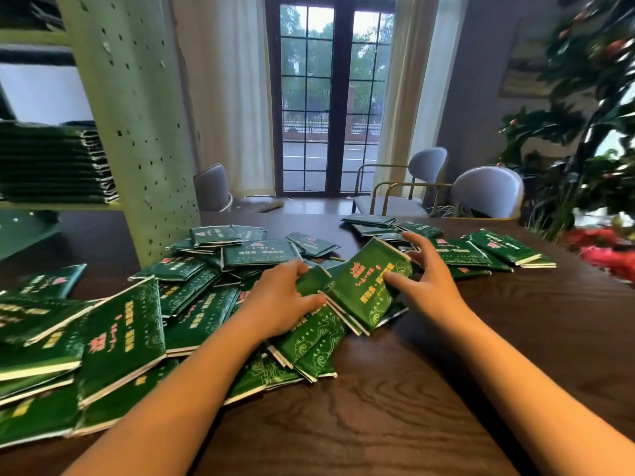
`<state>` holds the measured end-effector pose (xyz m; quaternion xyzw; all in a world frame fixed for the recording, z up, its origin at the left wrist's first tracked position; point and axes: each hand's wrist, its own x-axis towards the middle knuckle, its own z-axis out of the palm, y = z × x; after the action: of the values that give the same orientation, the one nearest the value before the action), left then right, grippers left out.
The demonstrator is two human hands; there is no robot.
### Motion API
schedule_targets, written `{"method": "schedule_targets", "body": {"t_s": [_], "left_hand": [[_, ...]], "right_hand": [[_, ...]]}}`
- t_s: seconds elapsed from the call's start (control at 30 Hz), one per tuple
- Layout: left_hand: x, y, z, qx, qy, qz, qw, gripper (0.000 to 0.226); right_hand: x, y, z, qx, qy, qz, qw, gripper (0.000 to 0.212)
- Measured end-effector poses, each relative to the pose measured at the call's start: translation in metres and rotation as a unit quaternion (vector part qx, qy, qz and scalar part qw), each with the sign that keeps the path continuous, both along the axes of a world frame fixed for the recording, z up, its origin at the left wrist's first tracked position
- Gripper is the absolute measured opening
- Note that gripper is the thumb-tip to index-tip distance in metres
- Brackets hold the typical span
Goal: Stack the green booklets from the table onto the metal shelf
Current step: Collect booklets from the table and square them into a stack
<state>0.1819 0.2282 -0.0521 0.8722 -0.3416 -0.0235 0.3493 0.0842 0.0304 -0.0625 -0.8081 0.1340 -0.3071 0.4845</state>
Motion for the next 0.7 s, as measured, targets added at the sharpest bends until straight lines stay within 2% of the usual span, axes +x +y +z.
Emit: {"method": "schedule_targets", "body": {"t_s": [0.17, 0.23, 0.3, 0.4, 0.47, 0.57, 0.63, 0.7], "left_hand": [[-0.004, -0.003, 0.006, -0.123, -0.008, 0.038, 0.992, 0.015], [-0.004, -0.004, 0.006, -0.156, 0.031, 0.037, 0.987, 0.011], [-0.006, -0.005, 0.005, -0.187, 0.108, 0.026, 0.976, 0.013], [-0.014, -0.007, 0.005, -0.251, 0.259, 0.005, 0.933, 0.013], [-0.019, -0.009, 0.005, -0.285, 0.327, -0.011, 0.901, 0.01], [-0.024, -0.013, 0.007, -0.317, 0.417, -0.056, 0.85, 0.026], [-0.026, -0.015, 0.007, -0.309, 0.434, -0.085, 0.842, 0.027], [-0.027, -0.015, 0.003, -0.294, 0.401, -0.103, 0.861, 0.023]], "right_hand": [[-0.011, 0.002, 0.008, 0.16, -0.064, -0.037, 0.984, 0.045], [-0.014, 0.005, 0.014, 0.234, -0.085, -0.017, 0.968, 0.038], [-0.015, 0.011, 0.017, 0.265, -0.094, -0.003, 0.96, 0.038], [-0.014, 0.02, 0.017, 0.264, -0.095, 0.023, 0.96, 0.04], [-0.013, 0.026, 0.015, 0.253, -0.092, 0.053, 0.962, 0.039], [-0.014, 0.032, 0.011, 0.174, -0.085, 0.09, 0.977, 0.038], [-0.013, 0.036, 0.009, 0.115, -0.086, 0.104, 0.984, 0.041], [-0.013, 0.039, 0.007, 0.069, -0.093, 0.11, 0.987, 0.044]]}}
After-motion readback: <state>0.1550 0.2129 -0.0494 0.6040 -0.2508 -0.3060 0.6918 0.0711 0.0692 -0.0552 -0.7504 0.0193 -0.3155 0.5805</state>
